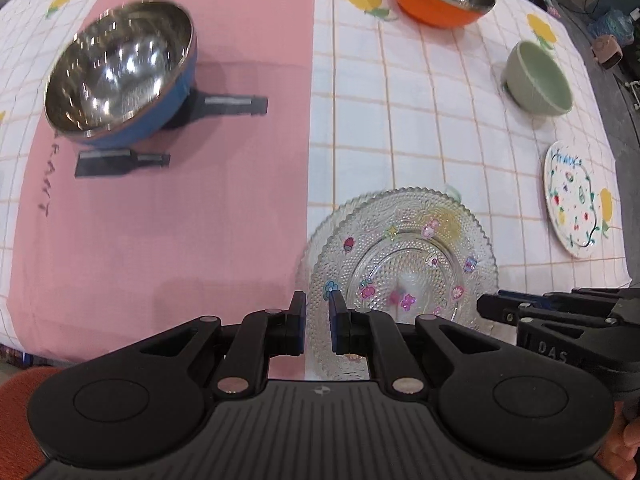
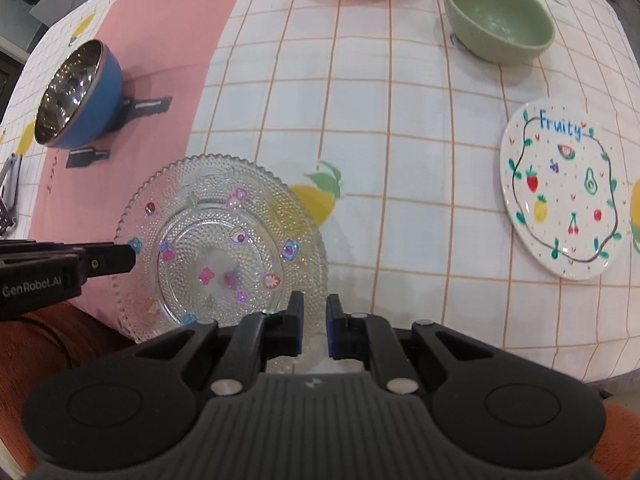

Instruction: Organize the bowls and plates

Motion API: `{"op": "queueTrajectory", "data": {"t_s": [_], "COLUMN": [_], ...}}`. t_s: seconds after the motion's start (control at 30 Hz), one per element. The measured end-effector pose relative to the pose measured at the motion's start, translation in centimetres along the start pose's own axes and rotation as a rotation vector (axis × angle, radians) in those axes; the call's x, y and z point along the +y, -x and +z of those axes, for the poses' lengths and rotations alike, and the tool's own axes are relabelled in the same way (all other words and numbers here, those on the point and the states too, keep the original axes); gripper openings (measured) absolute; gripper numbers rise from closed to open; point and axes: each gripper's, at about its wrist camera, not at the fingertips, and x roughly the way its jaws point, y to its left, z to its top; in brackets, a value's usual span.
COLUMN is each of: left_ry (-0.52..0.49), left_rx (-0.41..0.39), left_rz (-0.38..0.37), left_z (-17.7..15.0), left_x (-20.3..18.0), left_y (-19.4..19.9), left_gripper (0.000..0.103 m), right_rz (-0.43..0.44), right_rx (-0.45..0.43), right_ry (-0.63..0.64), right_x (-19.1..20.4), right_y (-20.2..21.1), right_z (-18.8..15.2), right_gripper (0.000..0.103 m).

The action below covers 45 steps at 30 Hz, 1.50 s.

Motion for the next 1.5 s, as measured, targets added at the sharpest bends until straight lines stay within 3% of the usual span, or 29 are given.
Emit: {"op": "queueTrajectory", "data": {"t_s": [0.4,0.67,0.8,0.93,1.03,1.13,1.23,1.33,1.4,1.47,1.5], "left_ry": [0.032,0.081,0.063,0.034,0.026,0.010,0.043,0.066,0.075,0.085,0.092], "left_rx": [0.012,0.016,0.027,-0.019,-0.081,-0.134,-0.130,-0.139,-0.155,-0.163,-0.163], "left_rz": [0.011,-0.031,-0.060,-0.116,-0.137,-0.163,-0.221,-0.252,-0.258,-0.274,-0.280], "left_z": [0.6,1.0,1.0,0.5,-0.3,-1.0,-1.5,-1.9,-2.2,-2.4,-2.4], "left_x": [0.8,2.0,2.1,2.2,2.6,3.1,4.1,4.6,4.9,5.2,5.3], "left_y": [-1.5,-2.2,-2.2,-2.1,-2.0,-2.2,-2.9,-3.4,-3.4,-3.5,-3.6], "left_gripper": [0.012,0.012,0.019,0.037,0.039,0.039,0.039,0.027,0.023,0.022,0.022], "right_rz": [-0.022,-0.030,-0.004,0.013,0.037,0.074,0.114,0.145,0.173,0.200,0.216], "right_rx": [0.007,-0.011,-0.007,-0.018,-0.022,-0.040,-0.039,-0.033,-0.040,-0.048,-0.049], "right_ry": [0.018,0.036,0.032,0.039,0.013,-0.017,-0.062,-0.094,-0.118,-0.143,-0.155], "right_x": [0.9,1.3,1.1,1.0,0.4,-0.5,-1.5,-2.2,-2.5,-2.8,-2.9], "right_y": [-0.9,-0.9,-0.8,-0.4,-0.5,-0.6,-1.0,-1.6,-1.8,-1.9,-2.0], "right_z": [0.3,0.4,0.5,0.2,-0.1,-0.6,-1.1,-1.6,-1.8,-2.0,-2.0], "right_gripper": [0.009,0.009,0.018,0.024,0.028,0.030,0.030,0.031,0.029,0.020,0.020]}}
